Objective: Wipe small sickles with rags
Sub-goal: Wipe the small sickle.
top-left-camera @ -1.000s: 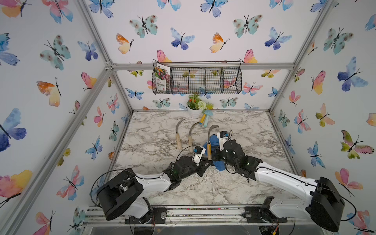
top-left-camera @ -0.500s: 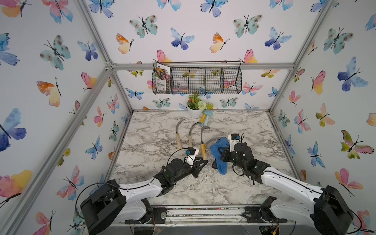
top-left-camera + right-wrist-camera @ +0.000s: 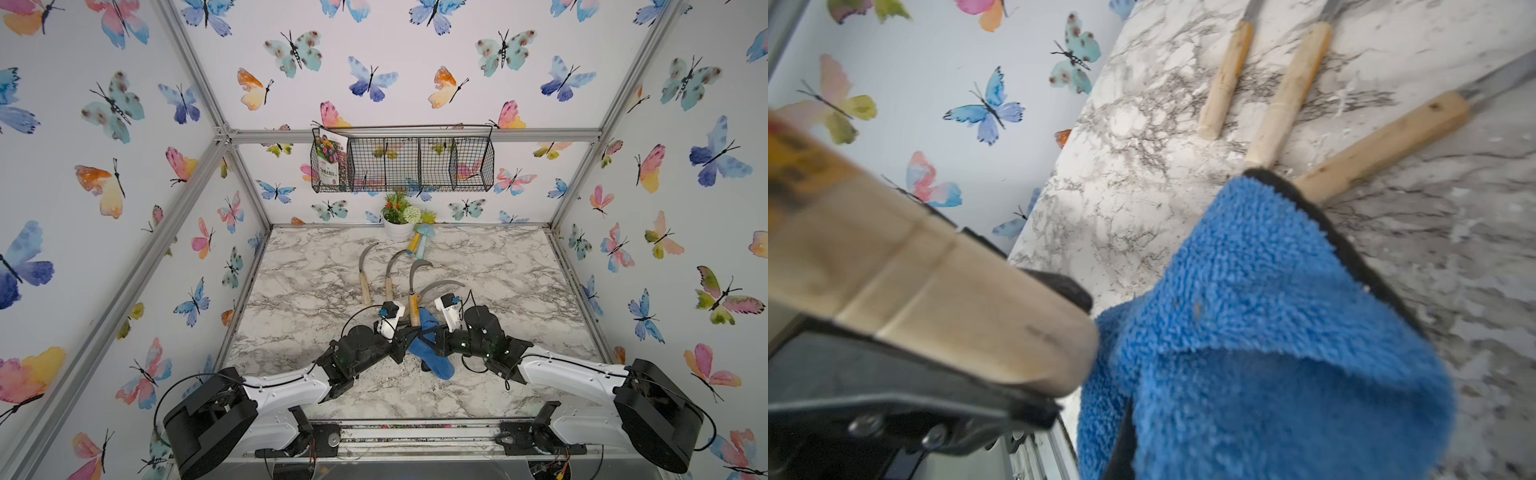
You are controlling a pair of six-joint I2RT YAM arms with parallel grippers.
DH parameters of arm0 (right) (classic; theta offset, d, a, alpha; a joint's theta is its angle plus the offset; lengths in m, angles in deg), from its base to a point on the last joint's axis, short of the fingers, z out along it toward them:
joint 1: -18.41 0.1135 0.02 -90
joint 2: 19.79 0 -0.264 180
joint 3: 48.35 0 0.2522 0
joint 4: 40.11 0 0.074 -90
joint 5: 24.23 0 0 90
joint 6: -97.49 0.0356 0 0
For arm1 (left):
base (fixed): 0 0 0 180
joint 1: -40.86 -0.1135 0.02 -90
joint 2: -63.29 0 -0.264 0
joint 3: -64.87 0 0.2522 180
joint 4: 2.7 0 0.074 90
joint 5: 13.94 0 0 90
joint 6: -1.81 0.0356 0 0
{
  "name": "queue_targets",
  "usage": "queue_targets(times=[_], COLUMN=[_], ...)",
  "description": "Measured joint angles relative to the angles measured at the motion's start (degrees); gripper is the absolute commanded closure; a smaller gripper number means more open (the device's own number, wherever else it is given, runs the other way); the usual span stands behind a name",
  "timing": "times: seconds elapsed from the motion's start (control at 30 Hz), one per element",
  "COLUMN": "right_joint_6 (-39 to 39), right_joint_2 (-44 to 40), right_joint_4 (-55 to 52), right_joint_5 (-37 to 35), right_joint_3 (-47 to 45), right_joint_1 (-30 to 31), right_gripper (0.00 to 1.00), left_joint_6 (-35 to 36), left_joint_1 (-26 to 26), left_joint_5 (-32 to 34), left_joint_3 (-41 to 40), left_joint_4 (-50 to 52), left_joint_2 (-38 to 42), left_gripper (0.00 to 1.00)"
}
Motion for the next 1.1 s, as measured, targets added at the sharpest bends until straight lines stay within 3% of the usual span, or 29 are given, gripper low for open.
queue_targets(times=[0.4, 0.73, 1.1], right_joint_6=[1.2, 1.3, 1.2], right_joint_2=[-5.4, 4.4, -1.8], right_joint_4=[4.7, 8.0, 6.2], right_joint_5=[4.1, 3.9, 2.9], right_joint_3=[-3.6, 0.3, -0.8], right_joint_1=[0.0, 0.0, -0.1], right_gripper=[0.98, 0.98, 0.98], left_joint_6=[0.4, 0.3, 0.3], left_joint_1=[-0.3, -0.5, -0.5], left_joint_5=[0.5, -1.2, -1.2], left_joint_3=[0.0, 0.0, 0.5], left_joint_4=[-2.3, -1.7, -4.1], left_joint_2=[-0.4, -0.9, -0.9], left_gripper=[1.0, 1.0, 1.0])
